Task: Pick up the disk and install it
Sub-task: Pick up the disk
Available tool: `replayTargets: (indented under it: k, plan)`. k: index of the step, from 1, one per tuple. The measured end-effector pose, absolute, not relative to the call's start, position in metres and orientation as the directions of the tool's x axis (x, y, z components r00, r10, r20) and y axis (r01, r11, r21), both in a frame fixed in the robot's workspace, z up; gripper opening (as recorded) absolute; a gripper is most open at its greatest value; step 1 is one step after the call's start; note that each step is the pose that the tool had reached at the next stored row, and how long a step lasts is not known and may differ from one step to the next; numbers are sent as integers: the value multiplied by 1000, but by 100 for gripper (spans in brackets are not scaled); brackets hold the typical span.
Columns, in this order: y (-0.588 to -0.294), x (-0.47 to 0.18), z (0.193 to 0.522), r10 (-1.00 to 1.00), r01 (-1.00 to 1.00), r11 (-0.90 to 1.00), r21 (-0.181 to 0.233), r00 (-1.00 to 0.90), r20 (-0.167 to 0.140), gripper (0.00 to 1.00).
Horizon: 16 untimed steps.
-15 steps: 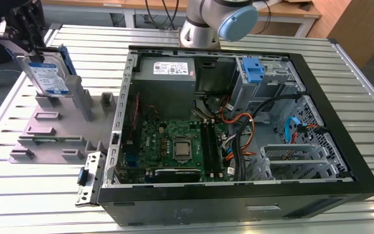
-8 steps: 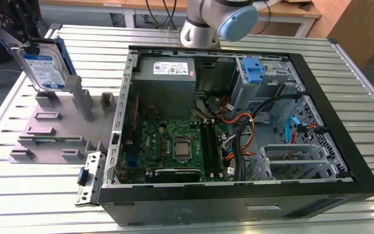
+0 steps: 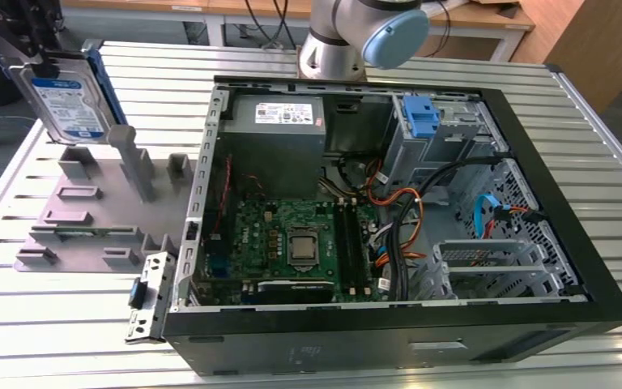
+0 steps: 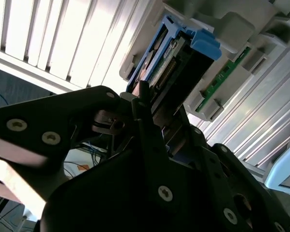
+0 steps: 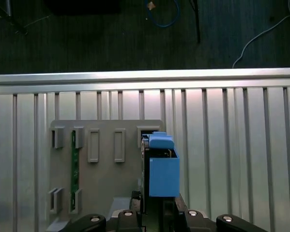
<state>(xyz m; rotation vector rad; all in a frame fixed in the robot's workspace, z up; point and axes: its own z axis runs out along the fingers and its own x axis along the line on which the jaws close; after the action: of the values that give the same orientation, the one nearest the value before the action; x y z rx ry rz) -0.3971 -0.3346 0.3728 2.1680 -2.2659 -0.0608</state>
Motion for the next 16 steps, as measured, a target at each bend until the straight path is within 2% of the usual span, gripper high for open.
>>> replayTargets:
  k: [16]
  plan:
    - [-333,-397,410,-999,-999,44,31,-44,-23,35]
